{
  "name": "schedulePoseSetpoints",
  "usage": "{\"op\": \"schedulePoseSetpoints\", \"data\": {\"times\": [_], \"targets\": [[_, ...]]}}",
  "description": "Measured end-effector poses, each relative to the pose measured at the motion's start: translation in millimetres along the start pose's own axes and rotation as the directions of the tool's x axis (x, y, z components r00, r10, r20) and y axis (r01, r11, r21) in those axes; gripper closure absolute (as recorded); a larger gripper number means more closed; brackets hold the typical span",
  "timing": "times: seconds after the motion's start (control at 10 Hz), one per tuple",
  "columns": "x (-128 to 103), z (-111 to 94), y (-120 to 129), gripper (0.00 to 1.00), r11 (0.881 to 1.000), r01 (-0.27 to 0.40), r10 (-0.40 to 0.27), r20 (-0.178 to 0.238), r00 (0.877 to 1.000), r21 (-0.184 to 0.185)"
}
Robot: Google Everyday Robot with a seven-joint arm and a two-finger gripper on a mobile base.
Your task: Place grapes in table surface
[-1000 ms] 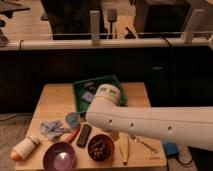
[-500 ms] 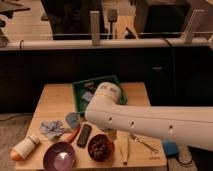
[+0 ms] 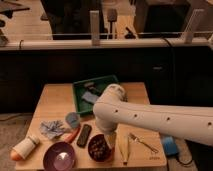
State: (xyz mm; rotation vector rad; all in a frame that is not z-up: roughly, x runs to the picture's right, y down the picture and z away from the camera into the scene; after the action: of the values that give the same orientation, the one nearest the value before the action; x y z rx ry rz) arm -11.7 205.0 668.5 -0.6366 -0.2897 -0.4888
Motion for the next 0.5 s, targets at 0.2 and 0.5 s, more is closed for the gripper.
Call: {"op": "schedulePoseSetpoints", "data": {"times": [0.2, 0.5], "targets": [[-5, 19, 1, 0.2, 0.999, 0.001, 0.001, 0.043, 0.999, -0.043], [-7, 41, 4, 0.31, 0.996, -0.035, 0.041, 0.07, 0.997, -0.079]]}}
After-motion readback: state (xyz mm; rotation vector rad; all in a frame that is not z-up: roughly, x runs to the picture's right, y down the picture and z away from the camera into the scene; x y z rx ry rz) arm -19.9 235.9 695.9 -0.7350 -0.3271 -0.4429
